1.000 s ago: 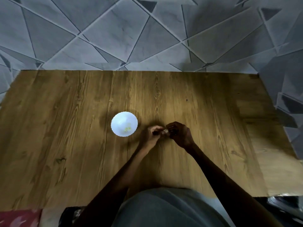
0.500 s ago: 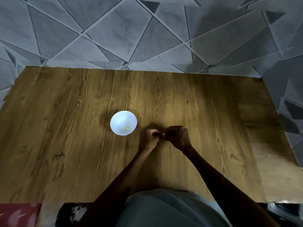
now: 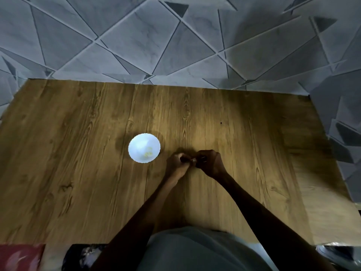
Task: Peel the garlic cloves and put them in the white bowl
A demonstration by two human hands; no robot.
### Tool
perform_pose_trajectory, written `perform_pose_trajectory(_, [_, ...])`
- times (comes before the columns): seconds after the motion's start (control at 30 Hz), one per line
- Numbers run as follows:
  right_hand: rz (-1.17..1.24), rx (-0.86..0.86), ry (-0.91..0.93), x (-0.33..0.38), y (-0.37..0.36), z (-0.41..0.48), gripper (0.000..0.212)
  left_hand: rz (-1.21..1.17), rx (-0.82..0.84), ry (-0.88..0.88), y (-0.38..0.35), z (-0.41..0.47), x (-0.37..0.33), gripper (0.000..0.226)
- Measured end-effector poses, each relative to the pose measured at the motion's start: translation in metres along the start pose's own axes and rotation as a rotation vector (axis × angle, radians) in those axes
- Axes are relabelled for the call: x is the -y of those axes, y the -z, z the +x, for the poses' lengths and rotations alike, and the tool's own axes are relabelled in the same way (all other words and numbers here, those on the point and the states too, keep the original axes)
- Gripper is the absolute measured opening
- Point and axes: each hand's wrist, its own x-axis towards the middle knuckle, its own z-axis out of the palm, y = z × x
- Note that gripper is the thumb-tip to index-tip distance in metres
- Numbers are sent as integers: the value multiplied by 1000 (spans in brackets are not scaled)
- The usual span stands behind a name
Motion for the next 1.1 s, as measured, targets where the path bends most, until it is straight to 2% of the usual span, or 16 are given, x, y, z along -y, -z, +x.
perform_pose_trajectory(0.13, [-57,-19,-18,0,-2,1,12,-19,22,10,-1,1,0,23])
perform_pose_trajectory(0.27, [-167,-62,38,-1,-7,0,14,2,24,28,0,1,-2,23])
perform_pose_trajectory(0.43, [-260,-110,52,-2,-8,-7,28,-197,18,89,7,-3,2,15])
perform_pose_trajectory(0.53, [-164,-167,135,13,0,-12,18,-291,47,102,16,-6,5,15])
perform_pose_trajectory(0.63, [-3,-85,117,20,4,-17,18,-339,70,69,22,-9,8,13])
perform_pose_trajectory(0.73, [212,-132,19,23,2,-24,11,-489,135,84,22,-18,2,12])
perform_pose_trajectory(0.87, [458,-219,-140,31,-1,-37,14,-635,195,214,20,-33,-5,13])
perform_pose_trajectory(1.0, [312,-187,-170,32,-7,-48,4,-632,172,190,16,-41,6,14])
perform_pose_trajectory(1.07, [141,-109,-140,31,-10,-53,9,-467,157,100,13,-43,14,16])
perform_pose_trajectory(1.1, [34,-63,-146,31,-11,-54,13,-294,127,36,12,-43,18,15])
